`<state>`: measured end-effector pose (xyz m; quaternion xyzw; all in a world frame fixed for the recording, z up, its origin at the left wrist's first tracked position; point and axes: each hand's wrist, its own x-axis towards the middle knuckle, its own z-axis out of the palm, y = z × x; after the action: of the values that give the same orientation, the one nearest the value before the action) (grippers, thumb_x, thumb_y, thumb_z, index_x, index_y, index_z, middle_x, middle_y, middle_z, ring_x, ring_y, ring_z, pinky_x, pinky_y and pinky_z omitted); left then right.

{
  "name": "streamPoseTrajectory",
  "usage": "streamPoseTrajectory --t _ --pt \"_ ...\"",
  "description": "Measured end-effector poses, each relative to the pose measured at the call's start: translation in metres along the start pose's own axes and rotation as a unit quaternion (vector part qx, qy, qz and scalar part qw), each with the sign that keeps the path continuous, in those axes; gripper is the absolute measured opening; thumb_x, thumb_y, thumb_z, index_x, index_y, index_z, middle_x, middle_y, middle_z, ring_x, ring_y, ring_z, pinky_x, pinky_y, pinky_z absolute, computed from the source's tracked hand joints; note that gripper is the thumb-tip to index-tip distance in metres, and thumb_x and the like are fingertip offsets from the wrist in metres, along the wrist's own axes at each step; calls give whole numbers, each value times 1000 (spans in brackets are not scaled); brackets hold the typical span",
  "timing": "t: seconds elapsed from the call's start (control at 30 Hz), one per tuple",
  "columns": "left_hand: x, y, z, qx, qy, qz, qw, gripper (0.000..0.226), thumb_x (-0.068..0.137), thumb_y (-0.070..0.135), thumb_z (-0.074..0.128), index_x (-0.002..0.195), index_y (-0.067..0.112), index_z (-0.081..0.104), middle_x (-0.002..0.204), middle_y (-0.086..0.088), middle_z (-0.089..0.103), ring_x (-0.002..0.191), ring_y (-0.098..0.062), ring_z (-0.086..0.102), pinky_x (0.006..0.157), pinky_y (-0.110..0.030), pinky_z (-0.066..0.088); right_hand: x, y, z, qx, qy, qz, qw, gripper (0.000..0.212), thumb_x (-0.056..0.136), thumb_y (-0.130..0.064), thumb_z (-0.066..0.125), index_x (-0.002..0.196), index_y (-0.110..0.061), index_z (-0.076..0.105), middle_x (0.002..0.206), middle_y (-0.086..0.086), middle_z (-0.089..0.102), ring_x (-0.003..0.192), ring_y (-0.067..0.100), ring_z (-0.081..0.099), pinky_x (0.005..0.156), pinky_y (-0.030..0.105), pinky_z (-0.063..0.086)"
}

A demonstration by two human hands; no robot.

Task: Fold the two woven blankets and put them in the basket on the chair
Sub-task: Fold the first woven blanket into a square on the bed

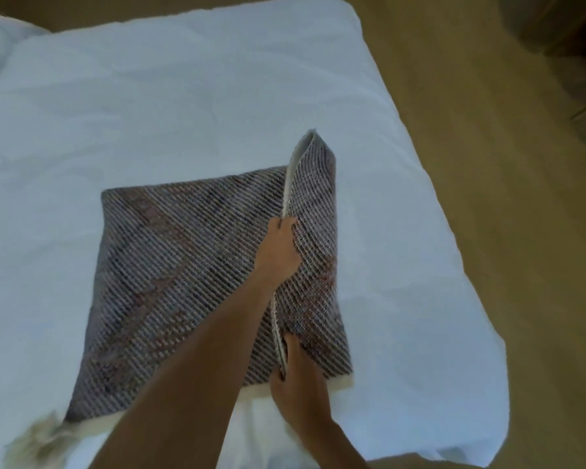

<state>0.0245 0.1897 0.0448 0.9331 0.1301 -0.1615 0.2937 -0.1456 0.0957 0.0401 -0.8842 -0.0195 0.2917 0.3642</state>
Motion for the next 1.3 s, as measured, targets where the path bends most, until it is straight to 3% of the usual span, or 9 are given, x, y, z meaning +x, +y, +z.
streamPoseTrajectory --t 0.23,0.43,0.6,0.7,0.93,1.1,1.3 --pt "-16 -105 -57 -13 22 -50 998 68 83 -13 51 143 12 32 143 -8 28 99 -26 55 71 -32 49 2 -68 76 -31 -44 5 999 54 95 -21 46 144 -24 24 131 -1 53 113 15 56 92 28 45" --pt "-34 -206 -100 -25 52 -87 995 67 84 -8 57 143 14 34 143 -6 30 106 -25 55 87 -35 50 4 -129 150 -65 -84 10 994 57 93 -21 46 145 -26 22 134 -2 51 117 16 54 95 27 41" --pt "-51 -273 -127 -58 54 -95 992 69 81 -13 54 142 12 34 141 -6 31 101 -24 56 84 -35 51 1 -164 199 -78 -121 13 990 58 92 -21 43 145 -28 20 130 1 52 111 18 56 92 31 43" --pt "-55 -307 -136 -65 62 -108 990 67 81 -11 54 141 13 36 142 -6 33 115 -28 52 95 -39 47 1 -181 223 -85 -125 9 988 56 92 -21 42 144 -28 21 128 2 52 110 20 56 90 32 42" --pt "-55 -350 -143 -83 55 -102 990 64 83 -6 55 141 13 37 143 -8 34 122 -29 49 104 -39 39 4 -203 262 -115 -126 5 985 58 93 -19 42 145 -24 18 133 3 45 117 20 51 95 33 41" --pt "-59 -373 -144 -89 44 -125 987 61 85 -2 53 142 14 35 144 -8 33 121 -29 49 103 -39 39 3 -210 275 -112 -141 5 984 58 92 -18 44 145 -26 20 133 2 44 117 20 51 96 32 40" --pt "-65 -380 -152 -104 -10 -111 988 64 88 6 53 146 17 29 148 -8 29 128 -28 43 106 -36 35 1 -207 285 -66 -135 35 988 59 90 -16 49 143 -24 25 138 0 42 124 17 45 103 30 36"
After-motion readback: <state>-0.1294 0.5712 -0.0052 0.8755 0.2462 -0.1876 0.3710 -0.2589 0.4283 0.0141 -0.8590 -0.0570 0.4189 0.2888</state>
